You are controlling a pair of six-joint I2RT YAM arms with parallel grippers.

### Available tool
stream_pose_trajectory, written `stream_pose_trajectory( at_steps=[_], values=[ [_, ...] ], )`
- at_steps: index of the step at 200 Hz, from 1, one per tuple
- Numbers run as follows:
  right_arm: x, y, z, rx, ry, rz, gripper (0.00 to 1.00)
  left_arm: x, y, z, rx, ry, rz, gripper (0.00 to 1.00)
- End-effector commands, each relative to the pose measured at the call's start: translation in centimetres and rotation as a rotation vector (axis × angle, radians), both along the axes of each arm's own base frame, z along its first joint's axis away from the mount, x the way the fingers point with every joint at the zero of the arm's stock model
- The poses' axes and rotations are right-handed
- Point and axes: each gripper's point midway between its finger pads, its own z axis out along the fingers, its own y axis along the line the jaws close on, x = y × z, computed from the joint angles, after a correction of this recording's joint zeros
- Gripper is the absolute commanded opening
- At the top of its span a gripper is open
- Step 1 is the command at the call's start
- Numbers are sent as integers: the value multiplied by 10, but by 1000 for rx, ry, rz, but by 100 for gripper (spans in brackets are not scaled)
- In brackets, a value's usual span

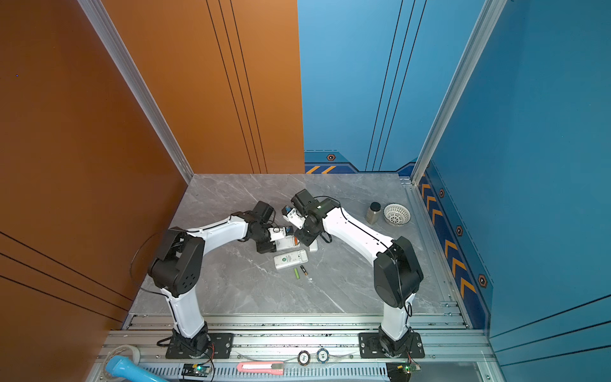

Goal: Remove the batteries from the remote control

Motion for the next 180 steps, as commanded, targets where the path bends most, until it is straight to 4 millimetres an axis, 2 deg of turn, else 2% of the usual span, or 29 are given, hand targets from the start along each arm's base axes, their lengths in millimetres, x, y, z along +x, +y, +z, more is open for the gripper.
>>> stream_pose_trajectory(
  at_steps=[1,30,32,38,113,148,180],
  values=[
    [4,7,0,19,-1,-13,0,2,-1,8,-6,-3,15,0],
    [5,8,0,18,-2,-12,0,2,-3,8,-9,-1,15,0],
    [-1,16,0,18,-1,10,0,3,-2,8,-8,-4,17,0],
    [-3,19,0,18,-2,16,0,3,-2,8,-6,-2,18,0],
    [0,17,-8,-18,-9,-2,0,3,-4,7,-14,2,19,0],
    [4,23,17,62,-27,-19,0,5,-1,8,-10,-1,32,0],
    [10,22,33,139,11,-192,0,8,0,6,-15,11,115,0]
  ],
)
